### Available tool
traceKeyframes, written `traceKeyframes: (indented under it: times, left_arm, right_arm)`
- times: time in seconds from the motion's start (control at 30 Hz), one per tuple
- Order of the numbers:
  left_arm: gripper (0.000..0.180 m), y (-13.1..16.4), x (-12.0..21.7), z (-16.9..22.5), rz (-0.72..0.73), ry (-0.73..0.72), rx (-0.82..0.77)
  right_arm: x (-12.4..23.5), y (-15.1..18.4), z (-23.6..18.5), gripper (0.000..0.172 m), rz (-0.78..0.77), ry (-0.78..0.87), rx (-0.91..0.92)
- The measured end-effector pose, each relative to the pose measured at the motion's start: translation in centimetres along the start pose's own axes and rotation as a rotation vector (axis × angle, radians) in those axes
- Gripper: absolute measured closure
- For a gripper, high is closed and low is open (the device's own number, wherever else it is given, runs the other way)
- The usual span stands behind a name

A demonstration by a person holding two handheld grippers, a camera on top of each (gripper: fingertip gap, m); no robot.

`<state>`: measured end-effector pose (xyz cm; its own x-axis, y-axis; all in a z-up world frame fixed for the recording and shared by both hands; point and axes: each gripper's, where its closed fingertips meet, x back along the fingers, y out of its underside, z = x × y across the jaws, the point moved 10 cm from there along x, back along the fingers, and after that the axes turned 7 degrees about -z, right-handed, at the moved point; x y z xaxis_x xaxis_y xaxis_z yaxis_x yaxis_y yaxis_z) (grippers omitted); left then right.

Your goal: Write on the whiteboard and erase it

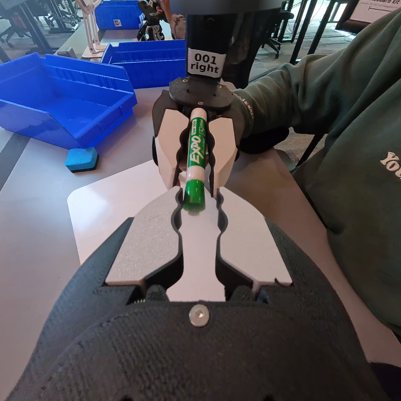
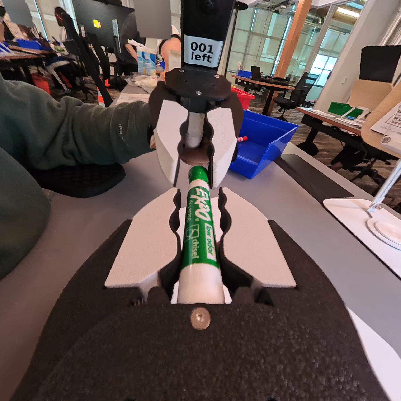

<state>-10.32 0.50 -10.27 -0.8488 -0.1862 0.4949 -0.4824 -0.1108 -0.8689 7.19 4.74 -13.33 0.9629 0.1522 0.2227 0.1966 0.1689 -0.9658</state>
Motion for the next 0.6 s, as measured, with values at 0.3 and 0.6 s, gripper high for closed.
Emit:
traceKeyframes:
  times: [0.3, 0.6]
  left_arm:
    - [0.161, -0.2, -0.38, 0.06, 0.006, -0.021, -0.01]
    - [0.162, 0.52, -0.87, 0.04, -0.066, 0.023, 0.01]
  right_arm:
    - [0.41, -0.42, -0.08, 0.137, 0.043, -0.034, -0.044]
    - [-0.06, -0.16, -0.86, 0.137, 0.001, -0.035, 0.028]
